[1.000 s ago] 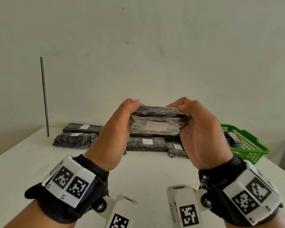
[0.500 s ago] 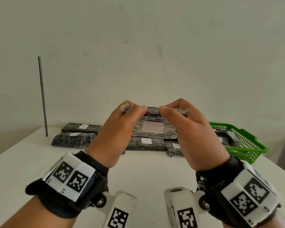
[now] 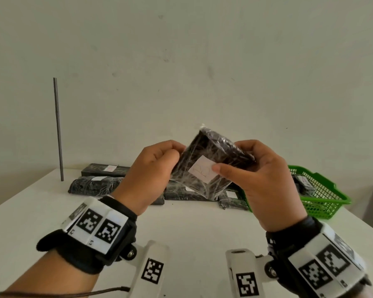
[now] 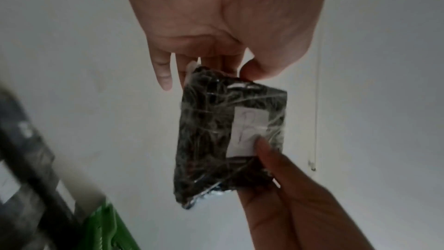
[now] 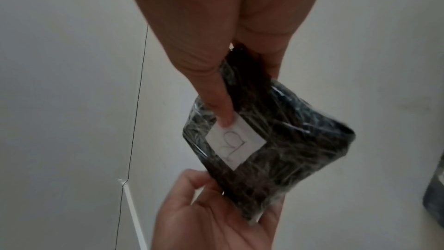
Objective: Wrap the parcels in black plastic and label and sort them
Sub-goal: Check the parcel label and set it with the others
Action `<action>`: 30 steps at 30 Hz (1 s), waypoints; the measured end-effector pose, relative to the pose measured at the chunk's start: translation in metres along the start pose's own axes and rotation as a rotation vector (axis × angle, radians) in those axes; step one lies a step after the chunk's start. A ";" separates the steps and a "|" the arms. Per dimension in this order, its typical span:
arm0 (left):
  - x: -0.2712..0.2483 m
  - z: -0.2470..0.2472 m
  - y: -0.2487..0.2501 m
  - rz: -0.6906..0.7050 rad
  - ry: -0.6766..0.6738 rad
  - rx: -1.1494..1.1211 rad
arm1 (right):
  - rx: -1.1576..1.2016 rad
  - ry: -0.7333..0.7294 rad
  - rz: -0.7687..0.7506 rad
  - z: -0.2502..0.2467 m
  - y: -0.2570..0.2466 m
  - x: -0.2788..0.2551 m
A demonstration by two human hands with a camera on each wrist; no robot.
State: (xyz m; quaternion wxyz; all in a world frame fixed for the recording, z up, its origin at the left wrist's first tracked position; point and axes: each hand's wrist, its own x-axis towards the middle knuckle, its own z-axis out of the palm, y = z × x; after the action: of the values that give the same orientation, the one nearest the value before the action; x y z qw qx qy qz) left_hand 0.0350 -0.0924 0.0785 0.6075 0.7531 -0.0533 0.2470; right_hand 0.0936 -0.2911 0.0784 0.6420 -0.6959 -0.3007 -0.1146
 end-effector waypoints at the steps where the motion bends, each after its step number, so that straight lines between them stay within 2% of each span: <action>1: -0.002 0.001 0.006 0.016 -0.012 0.037 | -0.009 0.014 -0.016 0.001 -0.001 -0.001; 4: -0.006 0.007 0.019 -0.003 -0.031 0.005 | -0.098 0.003 -0.110 0.012 -0.004 -0.004; 6: -0.006 0.014 0.022 0.033 -0.039 0.048 | -0.119 -0.010 -0.162 0.021 -0.003 -0.007; 11: -0.008 0.020 0.016 0.091 0.039 -0.020 | 0.195 -0.045 -0.076 0.031 -0.006 -0.010; 14: -0.009 0.021 0.015 0.206 0.056 -0.002 | 0.370 -0.088 -0.054 0.032 -0.013 -0.010; 18: -0.011 0.024 0.018 0.247 0.030 0.012 | 0.306 -0.017 -0.096 0.033 -0.018 -0.010; 22: -0.011 0.019 0.018 0.269 -0.008 -0.006 | 0.290 -0.028 -0.113 0.031 -0.021 -0.010; 30: -0.009 0.017 0.015 0.217 -0.048 -0.064 | 0.300 -0.078 -0.108 0.030 -0.018 -0.007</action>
State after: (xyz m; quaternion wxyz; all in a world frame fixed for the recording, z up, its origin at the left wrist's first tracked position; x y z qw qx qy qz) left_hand 0.0269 -0.1138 0.0853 0.5995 0.7288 -0.1566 0.2914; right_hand 0.0708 -0.2638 0.0849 0.7194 -0.5790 -0.3762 -0.0756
